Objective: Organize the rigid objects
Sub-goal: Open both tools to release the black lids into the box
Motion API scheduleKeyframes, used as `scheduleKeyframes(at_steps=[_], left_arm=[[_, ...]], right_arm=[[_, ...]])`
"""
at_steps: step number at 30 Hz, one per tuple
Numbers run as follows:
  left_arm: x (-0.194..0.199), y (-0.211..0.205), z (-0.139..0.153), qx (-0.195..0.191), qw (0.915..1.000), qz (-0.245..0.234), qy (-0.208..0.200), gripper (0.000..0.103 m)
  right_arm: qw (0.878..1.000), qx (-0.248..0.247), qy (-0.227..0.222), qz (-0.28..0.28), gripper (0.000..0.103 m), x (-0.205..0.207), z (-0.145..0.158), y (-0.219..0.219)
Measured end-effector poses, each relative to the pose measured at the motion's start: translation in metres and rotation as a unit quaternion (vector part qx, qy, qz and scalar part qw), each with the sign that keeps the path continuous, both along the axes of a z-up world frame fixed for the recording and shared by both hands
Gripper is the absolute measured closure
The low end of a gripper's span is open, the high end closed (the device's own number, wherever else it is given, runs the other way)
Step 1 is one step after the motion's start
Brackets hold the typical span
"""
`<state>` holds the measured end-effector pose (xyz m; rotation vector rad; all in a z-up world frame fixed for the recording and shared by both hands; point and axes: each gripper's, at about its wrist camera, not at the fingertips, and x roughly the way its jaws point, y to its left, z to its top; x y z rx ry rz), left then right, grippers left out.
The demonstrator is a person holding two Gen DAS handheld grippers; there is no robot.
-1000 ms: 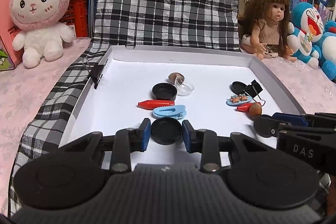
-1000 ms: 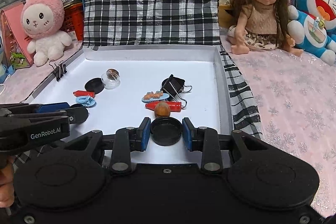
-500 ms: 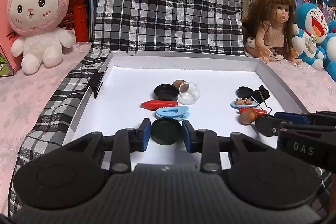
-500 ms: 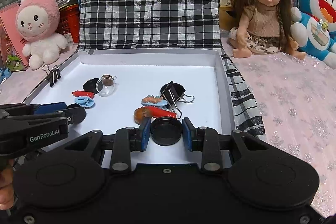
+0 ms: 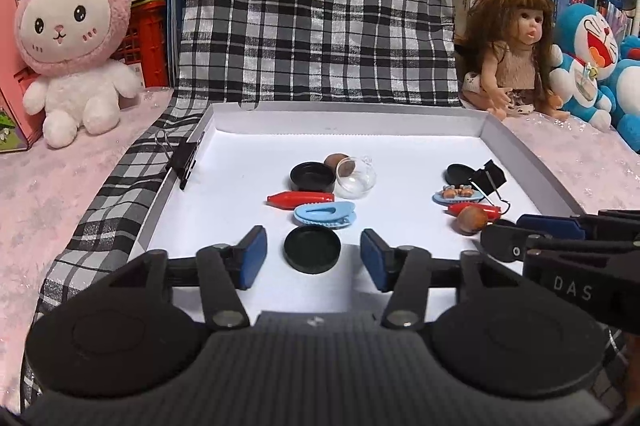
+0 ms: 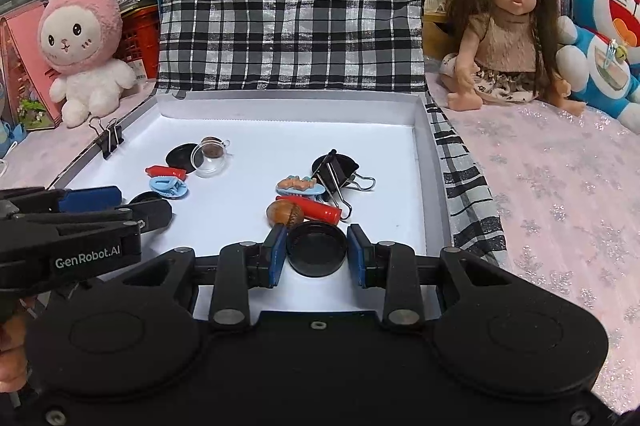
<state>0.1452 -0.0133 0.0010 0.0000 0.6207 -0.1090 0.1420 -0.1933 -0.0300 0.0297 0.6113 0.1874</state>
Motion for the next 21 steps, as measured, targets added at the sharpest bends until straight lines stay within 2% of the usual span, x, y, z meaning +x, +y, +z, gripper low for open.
scheduleKeyframes(at_steps=[9,13,14,15,21], left_arm=[[-0.01,0.0,0.009,-0.002,0.9999,-0.003,-0.013,0.014],[-0.016,0.003,0.013,-0.007,0.9999,-0.003,-0.015,0.009],[-0.018,0.005,0.015,-0.008,0.9998,-0.002,-0.015,0.002],[-0.021,0.006,0.016,-0.008,0.9998,0.0,-0.017,0.0],[-0.039,0.015,0.024,-0.014,0.9995,0.004,-0.029,0.0]], right_arm=[[1.0,-0.012,-0.024,-0.001,0.055,-0.014,0.009,0.0],[0.999,-0.013,-0.03,-0.004,0.049,-0.02,0.012,-0.003],[0.999,-0.012,-0.031,-0.005,0.047,-0.022,0.013,-0.004],[0.999,-0.012,-0.032,-0.004,0.047,-0.024,0.013,-0.005],[0.999,-0.015,-0.04,-0.01,0.034,-0.039,0.016,-0.01]])
